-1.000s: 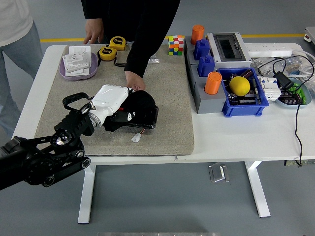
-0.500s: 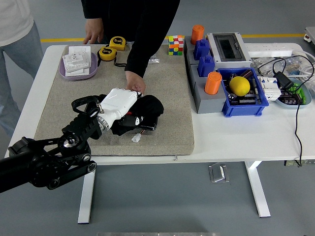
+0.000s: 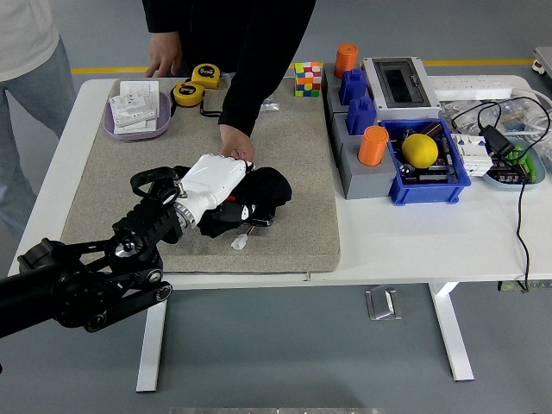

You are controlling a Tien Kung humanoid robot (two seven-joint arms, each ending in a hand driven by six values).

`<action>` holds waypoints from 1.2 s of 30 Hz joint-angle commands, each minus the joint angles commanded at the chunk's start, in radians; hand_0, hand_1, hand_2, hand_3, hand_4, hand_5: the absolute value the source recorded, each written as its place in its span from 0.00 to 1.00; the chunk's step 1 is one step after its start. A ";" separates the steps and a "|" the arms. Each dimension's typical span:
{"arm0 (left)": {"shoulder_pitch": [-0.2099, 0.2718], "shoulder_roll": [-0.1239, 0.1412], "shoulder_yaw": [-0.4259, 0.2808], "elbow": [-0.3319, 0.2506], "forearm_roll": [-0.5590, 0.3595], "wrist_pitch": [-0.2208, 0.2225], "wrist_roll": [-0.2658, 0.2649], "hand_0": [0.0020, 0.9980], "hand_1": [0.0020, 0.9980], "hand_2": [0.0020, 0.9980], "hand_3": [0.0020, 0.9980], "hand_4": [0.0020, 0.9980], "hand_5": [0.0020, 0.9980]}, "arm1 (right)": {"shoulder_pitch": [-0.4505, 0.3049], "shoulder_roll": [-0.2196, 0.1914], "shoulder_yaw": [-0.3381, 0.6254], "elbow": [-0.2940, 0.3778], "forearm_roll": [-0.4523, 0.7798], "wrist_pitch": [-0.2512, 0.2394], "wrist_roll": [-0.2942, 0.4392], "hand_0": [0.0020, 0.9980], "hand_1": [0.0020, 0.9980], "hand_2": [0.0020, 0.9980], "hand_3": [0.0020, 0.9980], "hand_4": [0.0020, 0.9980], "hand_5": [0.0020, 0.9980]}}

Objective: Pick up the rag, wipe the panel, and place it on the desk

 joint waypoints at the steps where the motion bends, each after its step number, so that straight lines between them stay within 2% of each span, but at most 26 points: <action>1: 0.000 0.003 -0.002 0.002 0.001 0.000 0.000 0.31 0.26 0.33 0.55 0.50 0.14 | 0.000 0.001 0.001 0.000 -0.001 0.000 0.000 0.79 0.70 0.72 0.67 1.00 0.51; 14: 0.019 0.031 -0.037 0.027 0.007 0.001 -0.003 0.31 0.26 0.33 0.55 0.50 0.14 | -0.002 0.005 0.004 0.000 0.004 -0.001 0.002 0.79 0.70 0.72 0.67 1.00 0.51; 36: 0.066 0.101 -0.112 0.062 0.021 0.003 -0.004 0.31 0.26 0.33 0.55 0.50 0.14 | -0.007 0.007 0.010 0.000 0.005 0.000 0.001 0.79 0.70 0.72 0.67 1.00 0.51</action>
